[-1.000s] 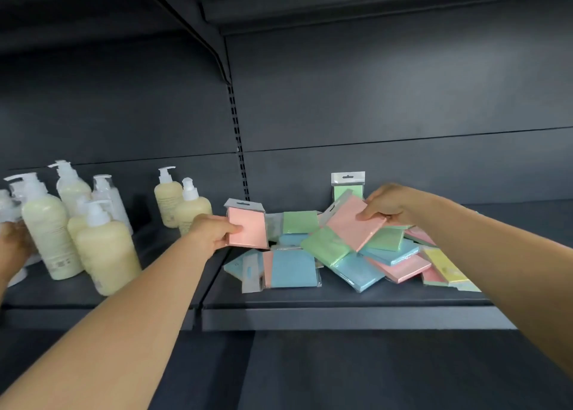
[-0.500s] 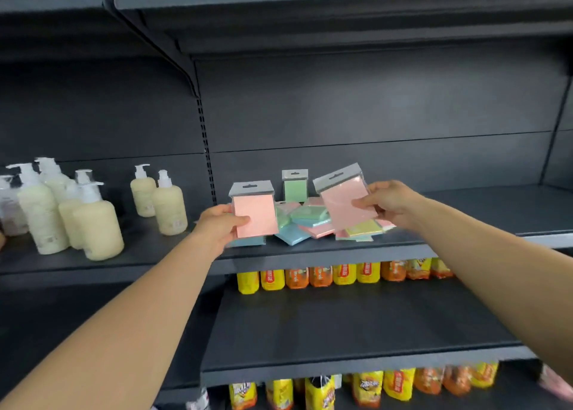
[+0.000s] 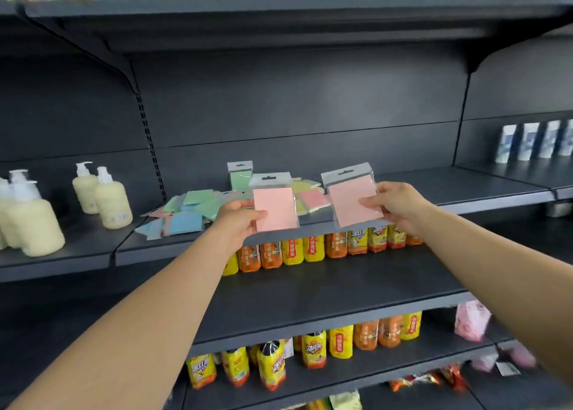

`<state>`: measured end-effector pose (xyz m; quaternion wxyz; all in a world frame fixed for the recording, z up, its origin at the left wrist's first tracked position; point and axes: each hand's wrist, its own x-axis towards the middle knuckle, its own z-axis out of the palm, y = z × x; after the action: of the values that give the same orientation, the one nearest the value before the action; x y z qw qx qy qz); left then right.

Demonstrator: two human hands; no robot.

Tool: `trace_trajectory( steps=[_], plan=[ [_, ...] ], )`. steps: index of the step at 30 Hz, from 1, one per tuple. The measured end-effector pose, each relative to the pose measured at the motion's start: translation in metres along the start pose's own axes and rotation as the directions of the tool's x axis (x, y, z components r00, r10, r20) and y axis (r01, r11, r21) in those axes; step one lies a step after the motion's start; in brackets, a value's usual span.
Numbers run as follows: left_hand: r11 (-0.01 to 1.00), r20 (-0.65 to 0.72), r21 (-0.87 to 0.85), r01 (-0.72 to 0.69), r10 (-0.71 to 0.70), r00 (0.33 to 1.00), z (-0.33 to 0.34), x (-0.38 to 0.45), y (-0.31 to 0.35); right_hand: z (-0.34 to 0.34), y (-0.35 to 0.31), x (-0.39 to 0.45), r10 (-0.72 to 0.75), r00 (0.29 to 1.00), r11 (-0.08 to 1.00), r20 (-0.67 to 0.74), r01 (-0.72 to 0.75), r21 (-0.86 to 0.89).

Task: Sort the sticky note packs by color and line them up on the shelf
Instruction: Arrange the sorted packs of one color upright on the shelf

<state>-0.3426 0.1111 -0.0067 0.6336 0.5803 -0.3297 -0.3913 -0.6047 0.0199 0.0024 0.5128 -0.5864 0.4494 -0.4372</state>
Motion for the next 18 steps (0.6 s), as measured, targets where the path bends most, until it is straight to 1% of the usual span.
trace_trajectory(
  steps=[4,8,12,18],
  plan=[
    [1.0,0.039,-0.002,-0.025,0.025,0.999,0.053,0.011,-0.001,-0.049,0.009,0.012,-0.005,0.999,1.0,-0.047,0.006,0.03],
    [0.999,0.066,0.017,-0.045,0.044,0.997,0.112,0.034,-0.007,-0.099,0.015,0.044,0.008,0.997,1.0,-0.073,-0.008,0.01],
    [0.999,0.066,-0.02,-0.046,0.047,0.997,0.175,0.061,-0.014,-0.151,0.013,0.088,-0.005,0.998,0.999,-0.062,0.003,-0.038],
    [0.996,0.021,-0.083,-0.028,0.029,0.999,0.271,0.103,-0.031,-0.225,0.024,0.164,0.001,1.0,1.0,-0.015,-0.002,-0.028]
  ],
)
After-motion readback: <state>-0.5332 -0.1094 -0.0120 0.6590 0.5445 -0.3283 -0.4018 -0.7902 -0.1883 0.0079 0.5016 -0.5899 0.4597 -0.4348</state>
